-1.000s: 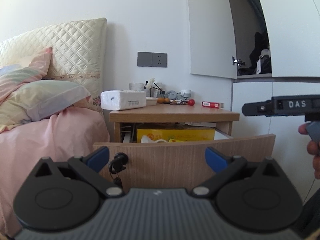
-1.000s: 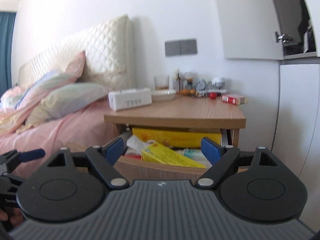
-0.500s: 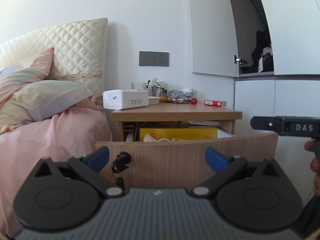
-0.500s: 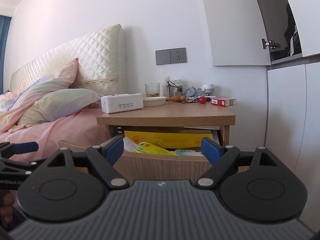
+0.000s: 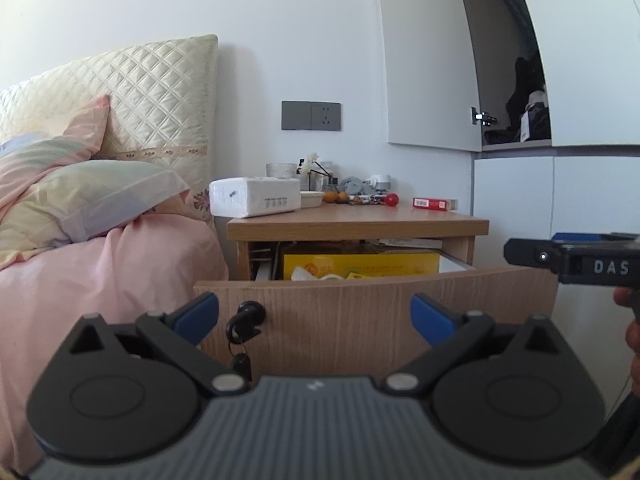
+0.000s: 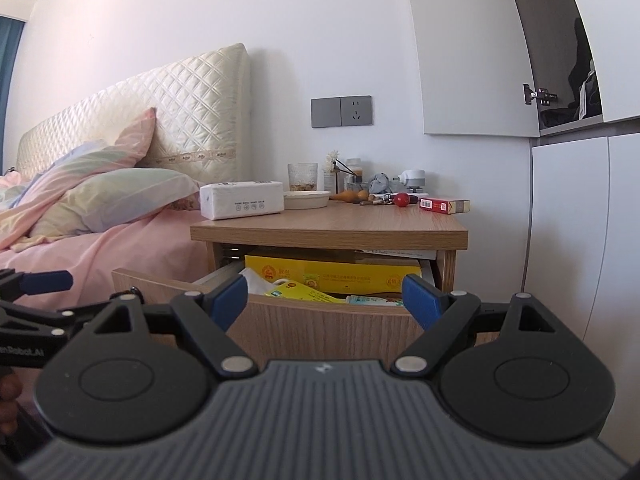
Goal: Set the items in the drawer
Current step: 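Move the left tool toward the drawer front, then close the left tool fingers and press them against the drawer front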
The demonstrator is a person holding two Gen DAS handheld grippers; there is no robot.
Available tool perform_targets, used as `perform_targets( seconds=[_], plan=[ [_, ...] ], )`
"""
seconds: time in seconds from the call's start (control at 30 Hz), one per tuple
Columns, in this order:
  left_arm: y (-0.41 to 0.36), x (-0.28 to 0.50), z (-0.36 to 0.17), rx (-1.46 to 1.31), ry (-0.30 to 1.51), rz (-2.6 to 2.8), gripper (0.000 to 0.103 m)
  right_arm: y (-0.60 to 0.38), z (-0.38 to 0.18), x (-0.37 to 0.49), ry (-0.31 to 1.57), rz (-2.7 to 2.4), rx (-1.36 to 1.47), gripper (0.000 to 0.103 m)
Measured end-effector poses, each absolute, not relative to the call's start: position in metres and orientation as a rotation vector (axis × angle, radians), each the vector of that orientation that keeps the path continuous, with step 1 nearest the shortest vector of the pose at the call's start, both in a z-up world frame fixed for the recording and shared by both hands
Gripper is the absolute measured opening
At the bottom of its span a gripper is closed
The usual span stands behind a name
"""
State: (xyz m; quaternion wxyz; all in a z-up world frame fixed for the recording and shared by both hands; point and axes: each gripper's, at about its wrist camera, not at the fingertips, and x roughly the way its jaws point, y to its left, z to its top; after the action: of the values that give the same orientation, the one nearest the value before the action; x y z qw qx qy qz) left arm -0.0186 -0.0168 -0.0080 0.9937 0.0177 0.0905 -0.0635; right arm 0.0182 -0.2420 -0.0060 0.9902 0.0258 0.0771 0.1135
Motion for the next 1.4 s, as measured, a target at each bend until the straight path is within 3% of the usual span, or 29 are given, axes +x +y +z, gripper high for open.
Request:
perform_targets(
  seconds=[0.93, 1.23, 1.3, 1.33, 1.4],
  plan=[
    [-0.014, -0.025, -0.009, 0.02, 0.162, -0.116, 0.103, -0.242, -0.012, 0.008, 0.189, 0.235, 0.068, 0.085],
    [-0.016, -0.024, -0.01, 0.034, 0.163, -0.097, 0.087, -0.234, -0.011, 0.009, 0.186, 0.238, 0.051, 0.058],
    [-0.015, -0.023, -0.011, 0.028, 0.167, -0.093, 0.073, -0.235, -0.012, 0.009, 0.188, 0.235, 0.066, 0.05],
    [-0.015, -0.022, -0.011, 0.03, 0.169, -0.092, 0.07, -0.235, -0.013, 0.01, 0.188, 0.236, 0.068, 0.043],
    [-0.017, -0.022, -0.012, 0.042, 0.171, -0.086, 0.061, -0.233, -0.014, 0.011, 0.19, 0.236, 0.074, 0.038]
  ],
)
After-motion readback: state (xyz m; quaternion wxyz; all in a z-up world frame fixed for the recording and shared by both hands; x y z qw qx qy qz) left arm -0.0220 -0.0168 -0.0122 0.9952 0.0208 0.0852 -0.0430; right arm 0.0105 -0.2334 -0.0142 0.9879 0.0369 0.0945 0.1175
